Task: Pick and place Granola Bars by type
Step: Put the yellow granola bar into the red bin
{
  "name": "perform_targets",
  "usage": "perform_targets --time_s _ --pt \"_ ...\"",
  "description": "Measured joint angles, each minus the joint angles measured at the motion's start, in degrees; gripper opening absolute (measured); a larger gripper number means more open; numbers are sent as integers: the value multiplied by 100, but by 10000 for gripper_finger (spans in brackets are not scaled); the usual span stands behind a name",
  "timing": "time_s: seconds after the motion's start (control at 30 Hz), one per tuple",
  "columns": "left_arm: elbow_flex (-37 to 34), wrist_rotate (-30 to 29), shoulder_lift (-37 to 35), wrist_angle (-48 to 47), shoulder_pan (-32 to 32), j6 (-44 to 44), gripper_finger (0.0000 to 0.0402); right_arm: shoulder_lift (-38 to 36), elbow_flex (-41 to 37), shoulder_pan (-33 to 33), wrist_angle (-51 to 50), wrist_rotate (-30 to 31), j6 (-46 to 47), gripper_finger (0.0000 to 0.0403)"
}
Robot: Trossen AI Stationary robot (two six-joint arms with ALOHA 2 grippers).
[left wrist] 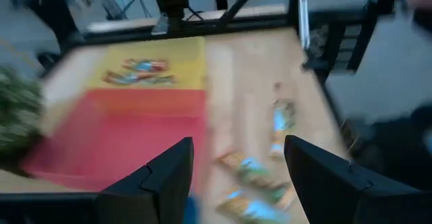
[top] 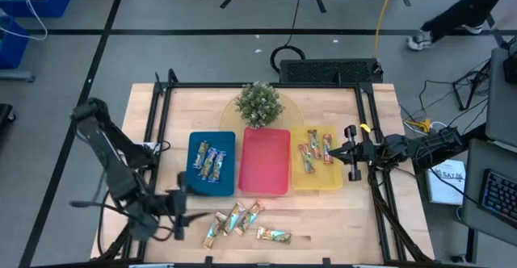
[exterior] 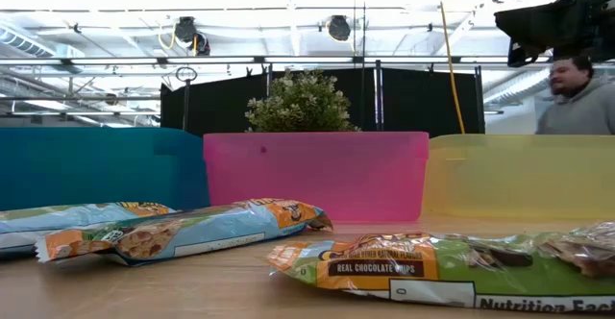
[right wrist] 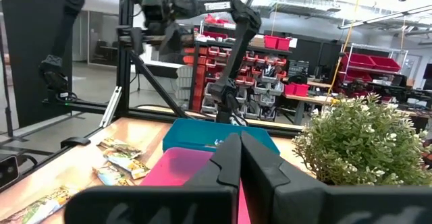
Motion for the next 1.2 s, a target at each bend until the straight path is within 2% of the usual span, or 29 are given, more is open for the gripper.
perform_targets --time_s 0.1,0.17,0.23,0.4,0.47,0.67,0.83,0.93,1.03,1.1,1.2 --pt "-9 -327 -475 -750 -90 480 226 2 0 0 -39 -1 0 0" --pt "-9 -548 -773 -976 -40 734 200 2 0 0 -47 1 -4 0" --pt "-16 -587 -978 -1043 30 1148 163 2 1 0 -46 6 -82 0" --pt "-226 -576 -1277 -976 49 1961 40 2 2 0 -101 8 -125 0" --pt "-461 -570 -1395 -724 53 2180 12 2 1 0 -91 10 -138 0" --pt "-1535 -604 -2308 460 21 2899 6 3 1 0 -34 10 -413 0" --pt "-3207 -695 -3361 2565 -66 3758 6 4 0 -1 151 -1 49 0" --pt "-4284 -419 -3843 4234 18 4529 4 4 0 0 212 -5 321 0" --pt "-5114 156 -4273 5485 17 5053 6 4 0 0 214 -3 58 0" --pt "-5450 495 -4508 6000 12 5239 4 7 0 0 283 -3 -5 0" --pt "-5691 778 -4785 6035 1 5274 7 7 0 0 702 -27 -45 0"
